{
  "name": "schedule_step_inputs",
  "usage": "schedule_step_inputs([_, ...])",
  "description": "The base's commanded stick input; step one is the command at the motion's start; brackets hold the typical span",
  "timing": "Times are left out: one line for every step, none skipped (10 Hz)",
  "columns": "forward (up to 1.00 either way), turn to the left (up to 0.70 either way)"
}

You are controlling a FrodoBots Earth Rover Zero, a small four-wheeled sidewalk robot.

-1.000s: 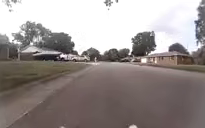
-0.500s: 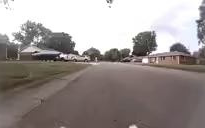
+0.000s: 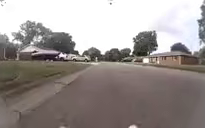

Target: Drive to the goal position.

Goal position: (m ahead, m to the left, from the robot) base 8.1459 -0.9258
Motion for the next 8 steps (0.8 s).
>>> schedule_step_inputs([1.00, 0.00])
schedule_step_inputs([1.00, 0.00])
schedule_step_inputs([1.00, 0.00])
schedule_step_inputs([1.00, 0.00])
schedule_step_inputs([1.00, 0.00])
schedule_step_inputs([1.00, 0.00])
schedule_step_inputs([1.00, 0.00])
schedule_step_inputs([1.00, 0.00])
